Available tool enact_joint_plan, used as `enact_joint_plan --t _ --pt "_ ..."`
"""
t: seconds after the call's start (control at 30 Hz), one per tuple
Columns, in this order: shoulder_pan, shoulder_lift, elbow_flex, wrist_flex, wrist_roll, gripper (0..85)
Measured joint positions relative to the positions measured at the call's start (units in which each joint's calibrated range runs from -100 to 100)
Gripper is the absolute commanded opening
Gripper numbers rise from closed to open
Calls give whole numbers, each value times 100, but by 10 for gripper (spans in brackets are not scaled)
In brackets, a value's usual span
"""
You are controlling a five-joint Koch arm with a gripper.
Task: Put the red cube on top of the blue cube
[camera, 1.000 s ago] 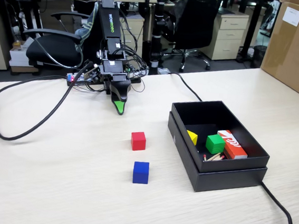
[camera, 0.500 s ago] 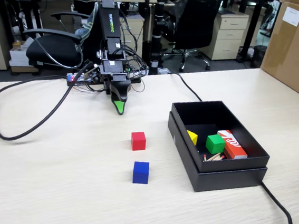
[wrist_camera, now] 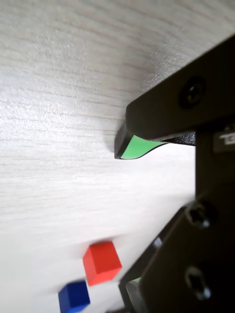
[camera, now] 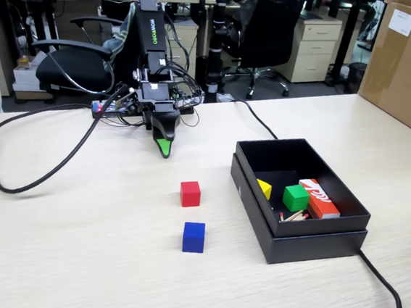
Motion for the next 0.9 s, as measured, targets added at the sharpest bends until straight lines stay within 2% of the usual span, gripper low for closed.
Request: enact_joint_plan --t 0.1,0.47,0.9 --pt "24 427 785 -828 15 477" --pt "103 1838 3076 -2338 186 475" --pt "186 4945 6600 -4050 493 473"
